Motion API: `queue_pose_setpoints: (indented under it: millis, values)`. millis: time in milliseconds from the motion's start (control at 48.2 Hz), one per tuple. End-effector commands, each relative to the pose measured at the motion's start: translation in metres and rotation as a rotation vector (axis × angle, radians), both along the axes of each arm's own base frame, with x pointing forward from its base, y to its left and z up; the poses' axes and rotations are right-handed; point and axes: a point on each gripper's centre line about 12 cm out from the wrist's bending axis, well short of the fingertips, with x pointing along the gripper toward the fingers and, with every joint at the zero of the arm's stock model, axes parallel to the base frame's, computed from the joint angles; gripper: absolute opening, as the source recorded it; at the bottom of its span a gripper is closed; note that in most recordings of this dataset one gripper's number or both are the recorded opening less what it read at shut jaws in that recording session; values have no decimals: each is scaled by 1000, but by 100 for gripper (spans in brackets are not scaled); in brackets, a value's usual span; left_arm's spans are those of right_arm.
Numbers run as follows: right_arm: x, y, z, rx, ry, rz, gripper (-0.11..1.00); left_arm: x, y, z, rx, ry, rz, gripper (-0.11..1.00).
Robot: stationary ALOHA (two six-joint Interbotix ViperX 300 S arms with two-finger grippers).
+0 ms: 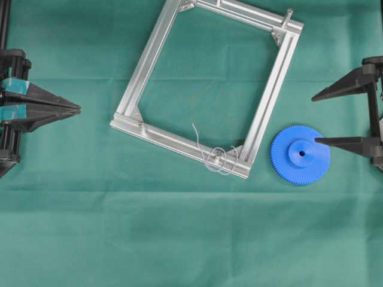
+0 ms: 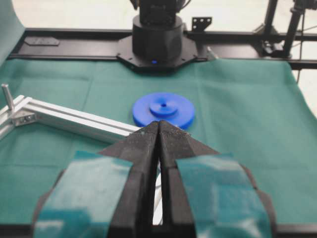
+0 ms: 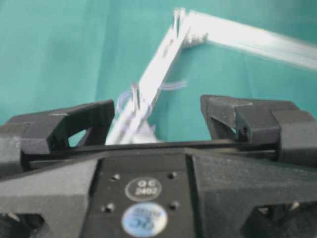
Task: Find the location of the shaft and insert the gear.
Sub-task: 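Move the right gripper open toward the blue gear's hub, then lower the right gripper over the blue gear and close on its hub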
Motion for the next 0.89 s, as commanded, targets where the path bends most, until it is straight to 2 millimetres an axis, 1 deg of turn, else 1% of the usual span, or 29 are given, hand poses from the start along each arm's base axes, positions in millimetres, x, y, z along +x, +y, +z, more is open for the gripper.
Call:
queue_pose_setpoints:
  millis: [0,415,540,664,872]
  values:
    - [3,0,2,18,61,-10,91,3,0,9,-1,-20,2,1]
    - [5,0,-51,108,542,-101,91,3,1,9,-1,-18,6,1]
    - [8,1,-60,119,608,-114,91,3,3,9,-1,-17,13,1]
    - [13,3,-67,116,637,-112,91,3,3,8,-1,-14,17,1]
    - [21,3,-84,113,679,-113,91,4,3,7,-1,-12,17,1]
